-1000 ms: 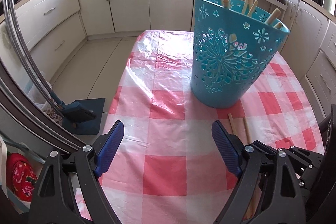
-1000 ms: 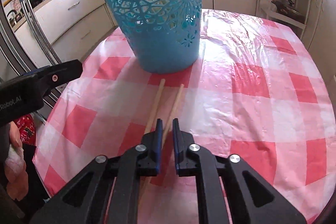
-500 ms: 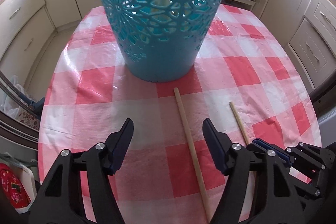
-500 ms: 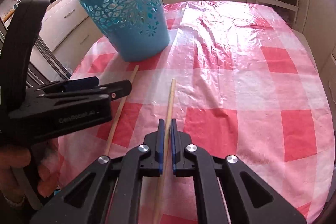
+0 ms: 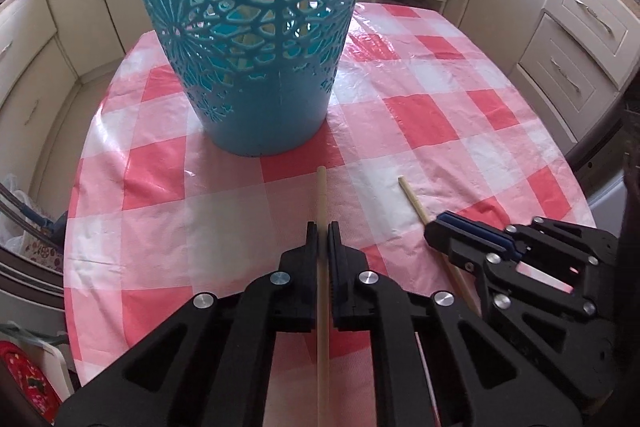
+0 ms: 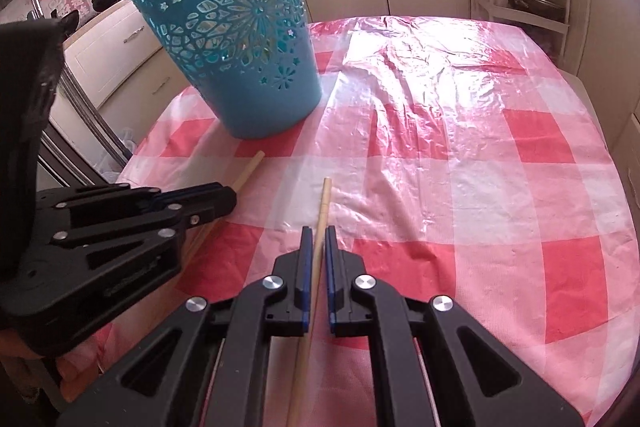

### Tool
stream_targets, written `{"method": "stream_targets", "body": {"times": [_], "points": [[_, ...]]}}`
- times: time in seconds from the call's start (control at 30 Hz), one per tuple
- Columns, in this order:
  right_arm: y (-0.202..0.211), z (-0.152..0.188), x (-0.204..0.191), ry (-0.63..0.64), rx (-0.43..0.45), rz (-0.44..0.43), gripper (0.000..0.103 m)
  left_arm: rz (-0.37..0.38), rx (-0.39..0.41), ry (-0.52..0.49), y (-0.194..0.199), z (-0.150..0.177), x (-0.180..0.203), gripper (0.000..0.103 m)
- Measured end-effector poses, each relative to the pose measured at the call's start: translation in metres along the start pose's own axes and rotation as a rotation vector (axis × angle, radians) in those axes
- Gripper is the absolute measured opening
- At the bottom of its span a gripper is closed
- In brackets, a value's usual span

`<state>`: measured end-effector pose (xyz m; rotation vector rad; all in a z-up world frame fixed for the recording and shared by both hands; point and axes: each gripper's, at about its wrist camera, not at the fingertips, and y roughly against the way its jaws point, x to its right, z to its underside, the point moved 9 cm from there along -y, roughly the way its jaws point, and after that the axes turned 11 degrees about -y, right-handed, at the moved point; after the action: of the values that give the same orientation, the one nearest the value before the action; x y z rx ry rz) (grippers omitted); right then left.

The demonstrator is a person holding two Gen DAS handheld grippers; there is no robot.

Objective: Organize utensils
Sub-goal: 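Close the left tool on a stick and drop it into the basket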

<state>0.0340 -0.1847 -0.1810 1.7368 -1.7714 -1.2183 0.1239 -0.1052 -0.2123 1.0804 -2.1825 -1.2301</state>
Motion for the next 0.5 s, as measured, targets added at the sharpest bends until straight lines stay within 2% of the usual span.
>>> {"method": "stream_targets", "body": {"times": [0.07, 0.2, 0.27, 0.4, 0.5], "points": [[-0.001, -0.001, 0.001, -0.015, -0.002, -0.011, 0.007, 0.039, 0.035, -0.010, 0.020, -0.002, -0.001, 0.005], [-0.001, -0.001, 0.003, -0.037, -0.003, -0.028, 0.007, 0.190, 0.171, 0.025, 0.079, -0.016, -0.002, 0.005], [-0.001, -0.001, 0.002, -0.039, -0.002, -0.030, 0.007, 0.222, 0.233, 0.028, 0.105, -0.027, -0.003, 0.005], [-0.001, -0.002, 0.003, -0.032, -0.002, -0.035, 0.010, 0.212, 0.376, 0.038, 0.160, -0.071, -0.022, 0.005], [-0.001, -0.002, -0.001, -0.025, -0.001, -0.043, 0.016, 0.150, 0.482, 0.043, 0.187, -0.114, -0.039, 0.005]]}}
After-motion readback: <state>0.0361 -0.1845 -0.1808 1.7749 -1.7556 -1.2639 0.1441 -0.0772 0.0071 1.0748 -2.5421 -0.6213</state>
